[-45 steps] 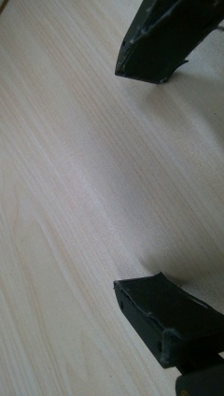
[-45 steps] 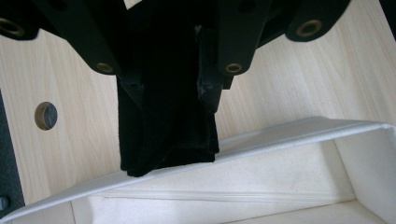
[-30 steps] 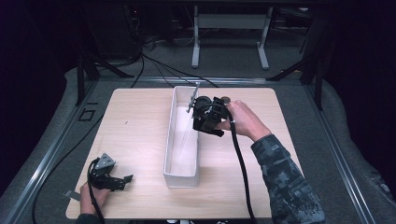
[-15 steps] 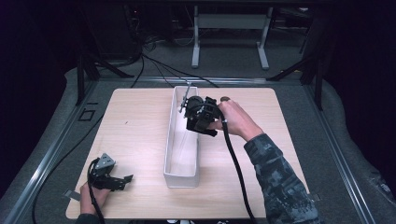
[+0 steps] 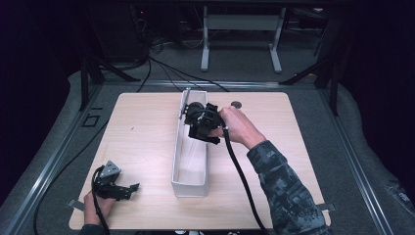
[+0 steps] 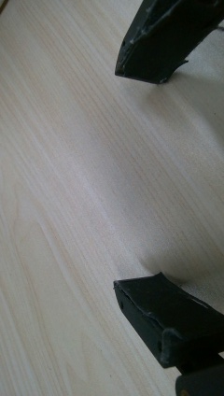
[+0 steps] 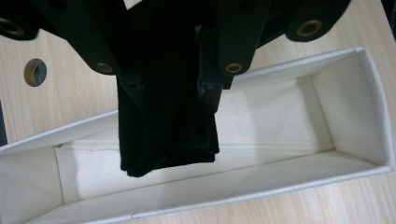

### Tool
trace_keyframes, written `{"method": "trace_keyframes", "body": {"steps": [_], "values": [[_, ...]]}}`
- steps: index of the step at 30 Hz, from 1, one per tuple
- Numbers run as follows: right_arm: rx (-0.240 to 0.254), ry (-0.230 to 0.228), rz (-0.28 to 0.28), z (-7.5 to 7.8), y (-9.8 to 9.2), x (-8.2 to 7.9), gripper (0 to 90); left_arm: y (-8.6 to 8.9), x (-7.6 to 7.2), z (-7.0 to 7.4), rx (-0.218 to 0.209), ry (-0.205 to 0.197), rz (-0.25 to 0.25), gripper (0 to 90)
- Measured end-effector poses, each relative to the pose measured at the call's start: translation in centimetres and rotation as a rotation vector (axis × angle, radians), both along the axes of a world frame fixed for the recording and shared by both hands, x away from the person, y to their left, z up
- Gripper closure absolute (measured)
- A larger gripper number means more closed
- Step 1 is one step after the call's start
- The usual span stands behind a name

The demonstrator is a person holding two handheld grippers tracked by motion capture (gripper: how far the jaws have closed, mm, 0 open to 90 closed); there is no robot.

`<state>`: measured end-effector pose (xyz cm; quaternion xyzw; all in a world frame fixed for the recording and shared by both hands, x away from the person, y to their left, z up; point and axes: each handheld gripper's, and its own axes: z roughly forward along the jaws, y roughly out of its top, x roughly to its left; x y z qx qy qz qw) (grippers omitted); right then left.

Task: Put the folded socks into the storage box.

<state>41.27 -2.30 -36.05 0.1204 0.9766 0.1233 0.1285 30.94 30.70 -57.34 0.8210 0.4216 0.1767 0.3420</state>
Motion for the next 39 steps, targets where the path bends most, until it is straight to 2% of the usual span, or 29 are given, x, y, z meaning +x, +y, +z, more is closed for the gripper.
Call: {"method": "trace_keyframes", "body": {"steps": [30,39], "values": [[-0.013,0.055,-0.036,-2.8,3.2,1.2,71.9,0.0,0.0,0.0,-0.001,0.0,-0.001,0.9],[0.001,0.069,-0.047,-3.5,4.0,1.6,71.8,0.0,0.0,0.0,-0.001,0.001,-0.001,0.9]]}}
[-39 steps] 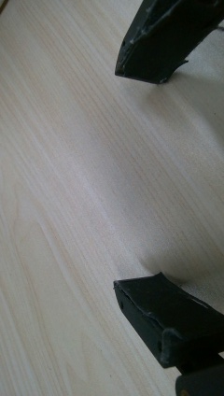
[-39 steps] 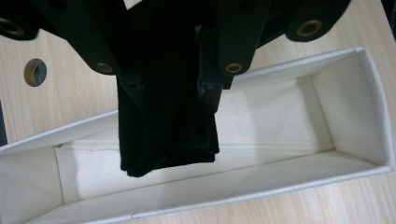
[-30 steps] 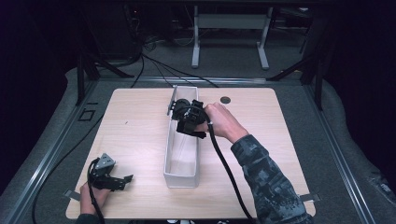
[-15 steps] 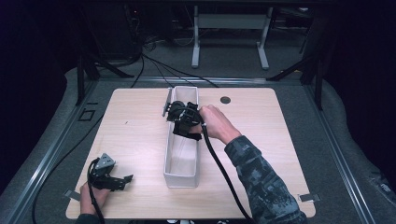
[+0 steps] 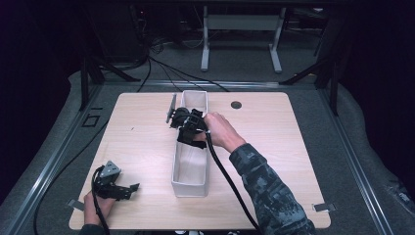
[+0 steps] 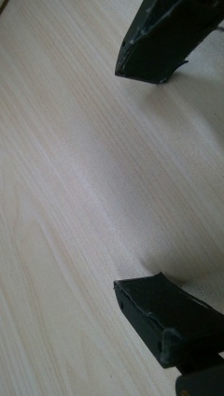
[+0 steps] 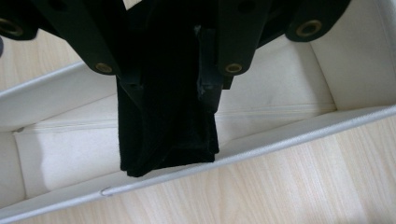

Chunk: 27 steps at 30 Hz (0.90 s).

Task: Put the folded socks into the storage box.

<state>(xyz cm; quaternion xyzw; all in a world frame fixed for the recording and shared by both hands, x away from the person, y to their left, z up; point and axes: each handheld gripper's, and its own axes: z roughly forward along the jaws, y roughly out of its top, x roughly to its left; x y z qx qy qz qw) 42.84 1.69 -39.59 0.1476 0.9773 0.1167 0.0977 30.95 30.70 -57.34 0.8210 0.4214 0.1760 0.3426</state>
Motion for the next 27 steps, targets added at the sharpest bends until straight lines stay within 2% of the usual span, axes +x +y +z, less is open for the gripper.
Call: {"method": "trace_keyframes", "body": {"steps": [4,6,12,15,20,27], "values": [[0.011,0.0,-0.004,-0.7,0.4,0.0,71.8,0.0,0.0,0.0,0.001,0.0,0.0,0.9],[-0.008,0.009,-0.008,-1.2,0.5,0.1,71.8,0.0,0.0,0.0,0.0,0.0,0.0,0.9],[-0.015,0.022,-0.013,-2.9,0.7,0.2,71.6,0.0,0.0,0.0,0.0,0.0,0.0,0.9],[-0.029,0.043,-0.011,-3.6,0.7,0.2,71.5,0.0,0.0,0.0,0.0,0.0,-0.001,0.9],[-0.034,0.048,0.003,-5.1,0.7,0.1,70.9,0.0,0.0,0.0,0.001,-0.001,0.0,0.9],[-0.048,0.076,0.024,-6.3,0.9,-0.2,69.5,0.0,0.0,0.0,0.001,-0.002,0.001,0.9]]}}
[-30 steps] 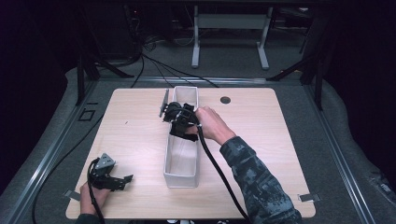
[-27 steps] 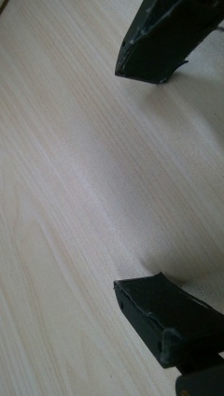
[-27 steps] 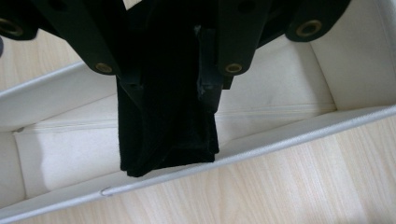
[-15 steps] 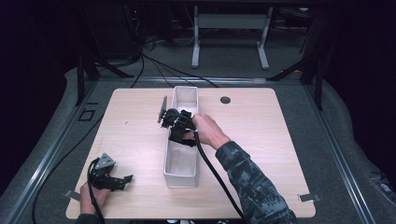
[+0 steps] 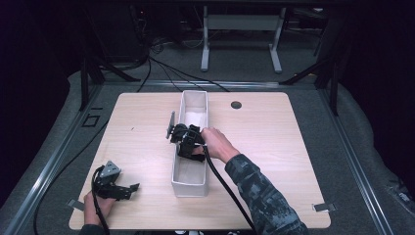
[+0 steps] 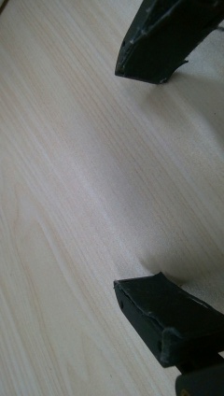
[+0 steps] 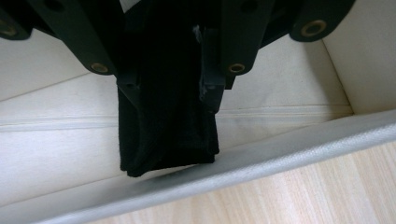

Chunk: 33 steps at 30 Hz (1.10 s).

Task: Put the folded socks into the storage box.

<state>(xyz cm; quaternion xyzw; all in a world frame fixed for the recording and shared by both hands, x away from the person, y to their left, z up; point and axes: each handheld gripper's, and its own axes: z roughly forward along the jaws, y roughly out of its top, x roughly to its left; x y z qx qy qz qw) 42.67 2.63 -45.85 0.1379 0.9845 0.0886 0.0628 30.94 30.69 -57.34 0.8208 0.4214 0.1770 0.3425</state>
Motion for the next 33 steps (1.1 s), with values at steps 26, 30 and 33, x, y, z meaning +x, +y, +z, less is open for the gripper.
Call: {"method": "trace_keyframes", "body": {"steps": [26,30,33], "values": [[0.029,0.103,0.06,-1.2,-0.2,-1.8,76.4,0.0,0.0,0.0,0.001,-0.003,0.0,1.4],[0.062,0.1,0.056,-0.8,-0.3,-1.9,65.2,0.0,0.0,0.0,0.001,-0.003,0.0,1.4],[0.078,0.12,0.054,-0.2,-0.7,-2.0,54.8,0.0,0.0,0.0,0.001,-0.002,-0.001,1.4]]}}
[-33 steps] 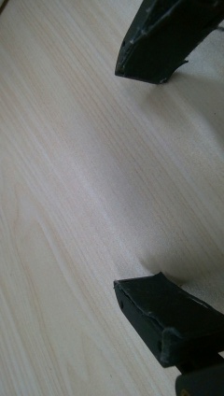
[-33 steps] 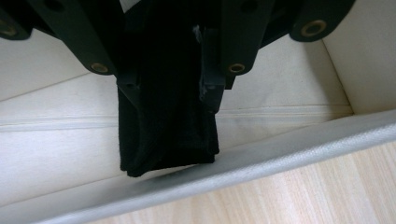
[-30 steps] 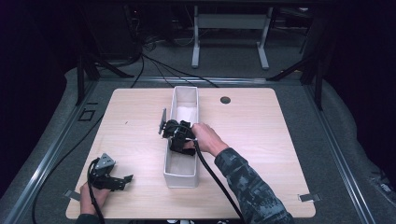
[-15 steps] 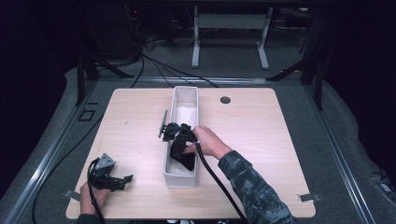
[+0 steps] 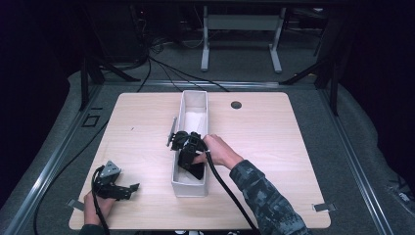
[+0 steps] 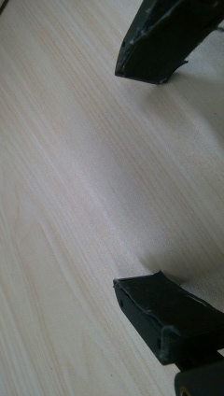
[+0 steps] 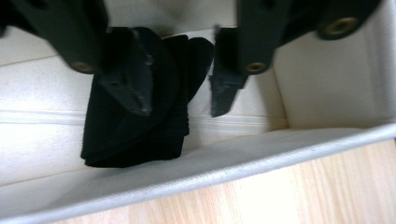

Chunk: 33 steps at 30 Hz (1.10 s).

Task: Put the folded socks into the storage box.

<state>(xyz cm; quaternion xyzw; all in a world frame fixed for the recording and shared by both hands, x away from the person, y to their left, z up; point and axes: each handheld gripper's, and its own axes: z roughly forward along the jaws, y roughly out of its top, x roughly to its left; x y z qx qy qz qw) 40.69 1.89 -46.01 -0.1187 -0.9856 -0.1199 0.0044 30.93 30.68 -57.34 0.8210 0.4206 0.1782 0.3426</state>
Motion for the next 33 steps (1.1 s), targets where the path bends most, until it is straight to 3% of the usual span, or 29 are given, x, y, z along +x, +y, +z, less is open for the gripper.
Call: {"method": "trace_keyframes", "body": {"steps": [4,12,19,25,27,29,30,33], "values": [[0.036,0.003,-0.015,1.0,-0.8,0.1,40.0,0.0,0.0,0.0,0.0,0.0,0.0,1.4],[0.112,-0.056,-0.052,3.6,-2.6,-0.4,15.4,0.0,0.0,0.0,0.001,0.0,0.0,1.4],[0.161,-0.103,-0.081,5.6,-4.5,-1.0,9.9,0.0,0.0,0.0,0.002,0.0,0.0,1.3],[0.152,-0.169,-0.111,6.9,-6.6,-1.7,6.5,0.0,0.0,0.0,0.002,0.0,0.0,1.4],[0.188,-0.161,-0.122,7.1,-7.4,-1.8,5.5,0.0,0.0,0.0,0.002,0.0,0.001,1.4],[0.179,-0.188,-0.141,7.4,-8.4,-2.2,4.4,0.0,0.0,0.0,0.002,-0.001,0.001,1.4],[0.199,-0.183,-0.145,7.4,-8.7,-2.3,4.1,0.0,0.0,0.0,0.001,-0.001,0.001,1.4],[0.193,-0.2,-0.172,7.5,-10.4,-2.7,3.7,0.0,0.0,0.0,0.002,-0.001,0.001,1.4]]}}
